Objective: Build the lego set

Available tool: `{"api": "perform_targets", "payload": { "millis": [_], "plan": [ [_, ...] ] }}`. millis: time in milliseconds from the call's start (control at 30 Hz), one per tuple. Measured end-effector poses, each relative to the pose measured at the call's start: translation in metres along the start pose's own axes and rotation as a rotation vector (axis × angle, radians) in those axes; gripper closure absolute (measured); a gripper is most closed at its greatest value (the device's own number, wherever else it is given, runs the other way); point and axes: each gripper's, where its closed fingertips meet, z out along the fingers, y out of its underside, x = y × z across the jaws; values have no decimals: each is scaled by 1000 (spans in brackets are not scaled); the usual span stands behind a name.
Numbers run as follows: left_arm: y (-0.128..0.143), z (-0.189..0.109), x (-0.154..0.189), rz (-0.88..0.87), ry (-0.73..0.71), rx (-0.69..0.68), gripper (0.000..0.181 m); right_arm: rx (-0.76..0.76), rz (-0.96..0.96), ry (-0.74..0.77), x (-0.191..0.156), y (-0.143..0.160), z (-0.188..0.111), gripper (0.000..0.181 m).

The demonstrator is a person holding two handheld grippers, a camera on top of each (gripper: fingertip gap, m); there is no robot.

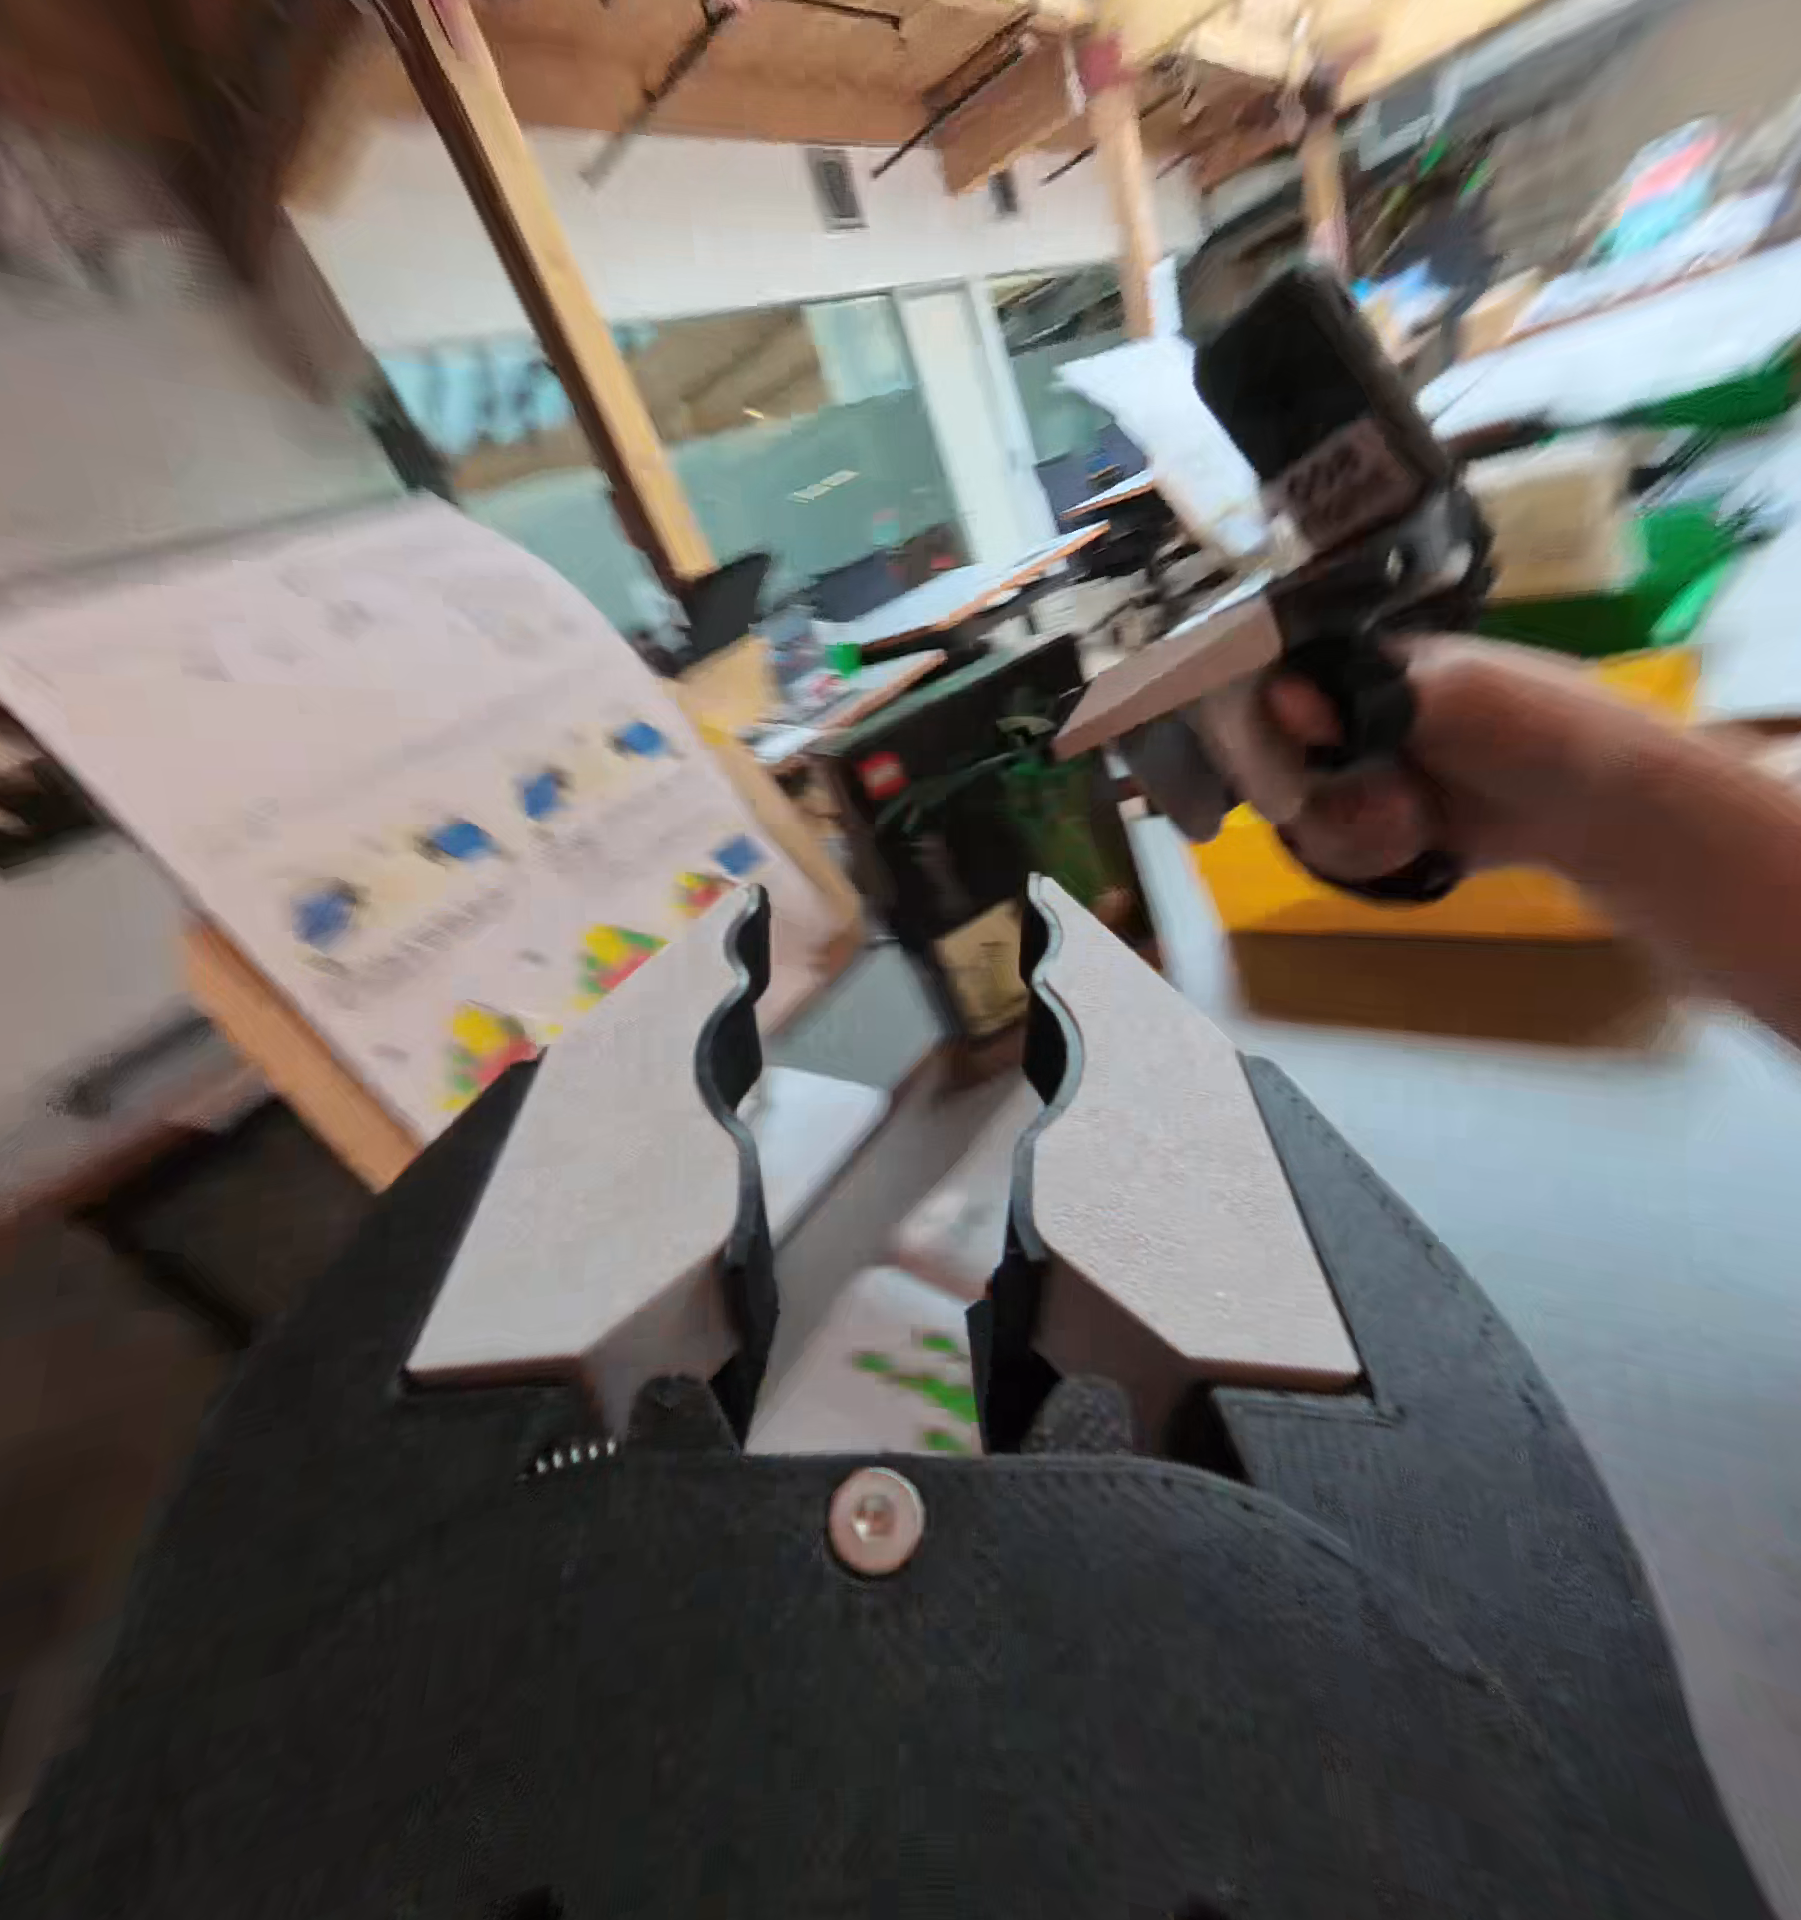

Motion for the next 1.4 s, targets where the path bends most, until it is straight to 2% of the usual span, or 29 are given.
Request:
{"api": "perform_targets", "payload": {
  "millis": [67, 100, 200, 333, 500, 667, 1067, 1233, 1400],
  "plan": [
    [-5, -1, 17, 296, -49, -14, 144, -41, 84, -52, -3, 7, 1, 175],
    [-4, 2, 26, 370, -43, -34, 142, -63, 117, -71, -5, 11, 3, 175],
    [5, 15, 40, 472, -43, -81, 135, -145, 176, -107, -11, 24, 7, 176],
    [19, 23, 44, 617, -69, -133, 142, -230, 216, -137, -18, 39, 9, 176],
    [24, 27, 56, 640, -24, -144, 147, -302, 257, -177, -24, 52, 13, 175],
    [29, 26, 60, 658, 12, -156, 160, -324, 287, -190, -25, 57, 12, 175],
    [29, 24, 63, 716, 21, -160, 163, -326, 231, -216, -28, 58, 11, 174],
    [31, 23, 65, 716, 43, -170, 163, -270, 260, -205, -22, 49, 11, 164],
    [36, 25, 66, 721, 52, -195, 164, -321, 273, -202, -22, 60, 14, 168]
  ]
}}
